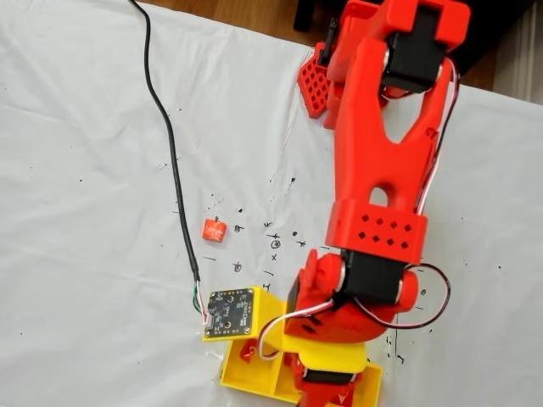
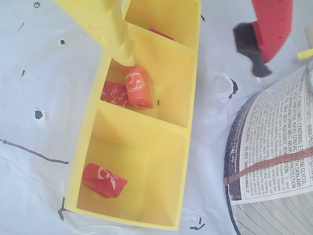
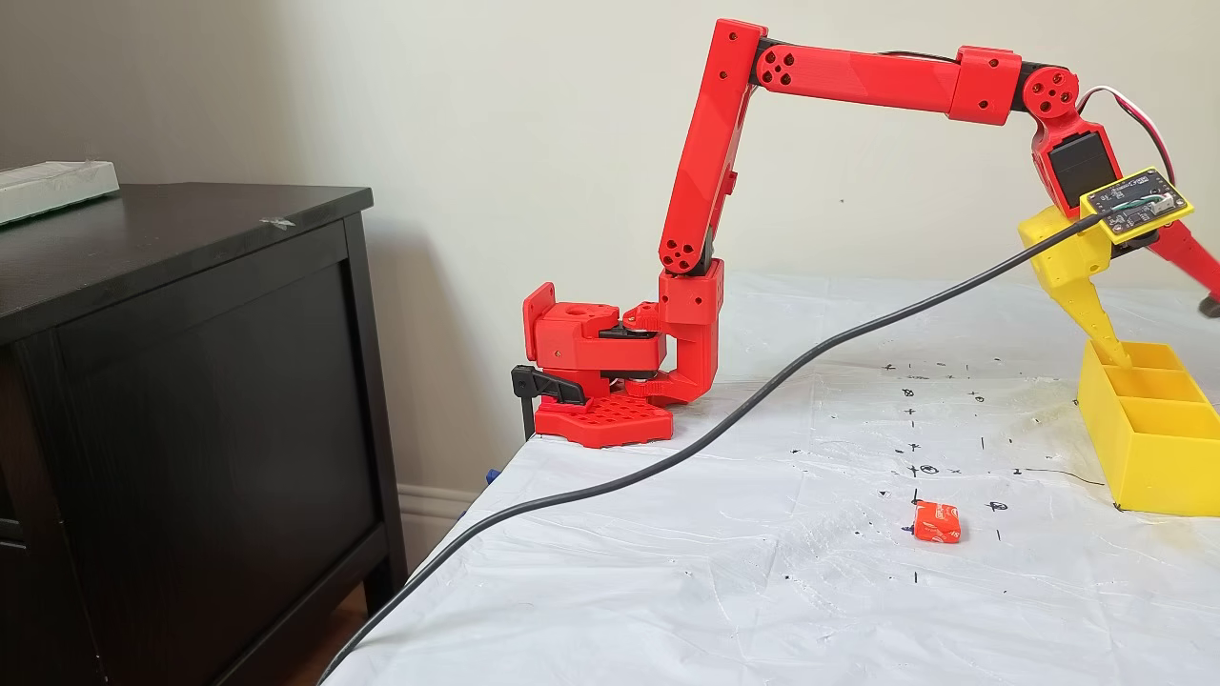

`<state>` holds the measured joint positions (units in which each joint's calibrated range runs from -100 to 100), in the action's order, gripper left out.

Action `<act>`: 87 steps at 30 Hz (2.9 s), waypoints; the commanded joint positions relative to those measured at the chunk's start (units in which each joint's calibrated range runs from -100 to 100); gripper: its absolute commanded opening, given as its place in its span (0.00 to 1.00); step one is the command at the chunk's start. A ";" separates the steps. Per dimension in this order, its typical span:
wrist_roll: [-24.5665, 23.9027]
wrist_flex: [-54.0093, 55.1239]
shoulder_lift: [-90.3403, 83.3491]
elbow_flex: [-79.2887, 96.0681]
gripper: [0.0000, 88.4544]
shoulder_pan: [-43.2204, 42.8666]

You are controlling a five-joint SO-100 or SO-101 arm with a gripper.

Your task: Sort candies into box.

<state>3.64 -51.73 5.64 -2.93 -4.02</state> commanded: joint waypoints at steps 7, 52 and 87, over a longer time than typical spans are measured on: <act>0.15 -4.80 -11.07 -0.03 0.00 2.30; 21.64 -12.33 -13.62 18.09 0.05 29.39; 24.86 -7.09 -9.04 22.46 0.31 32.01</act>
<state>28.16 -60.20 -3.18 20.26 27.43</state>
